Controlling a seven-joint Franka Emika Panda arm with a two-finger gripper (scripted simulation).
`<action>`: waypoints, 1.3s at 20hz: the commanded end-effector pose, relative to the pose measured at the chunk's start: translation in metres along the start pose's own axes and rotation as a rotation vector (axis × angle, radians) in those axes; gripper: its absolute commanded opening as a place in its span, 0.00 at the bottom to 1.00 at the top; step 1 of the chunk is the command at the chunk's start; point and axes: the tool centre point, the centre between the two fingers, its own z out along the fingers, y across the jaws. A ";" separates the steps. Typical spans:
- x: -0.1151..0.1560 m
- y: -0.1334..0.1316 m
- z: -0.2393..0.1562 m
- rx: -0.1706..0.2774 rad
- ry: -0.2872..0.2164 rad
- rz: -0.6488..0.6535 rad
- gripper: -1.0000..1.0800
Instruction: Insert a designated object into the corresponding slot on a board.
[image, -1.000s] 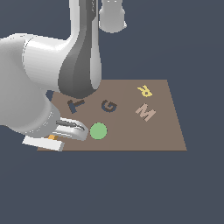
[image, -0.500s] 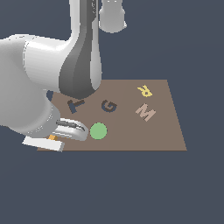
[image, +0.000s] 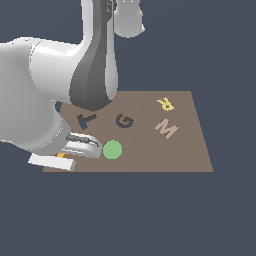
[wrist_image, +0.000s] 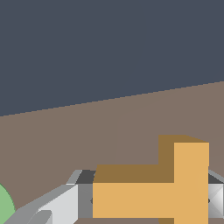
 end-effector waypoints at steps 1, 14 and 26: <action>-0.004 -0.002 -0.001 0.000 0.000 -0.021 0.00; -0.051 -0.016 -0.005 0.000 0.000 -0.282 0.00; -0.105 -0.016 -0.009 0.000 -0.002 -0.564 0.00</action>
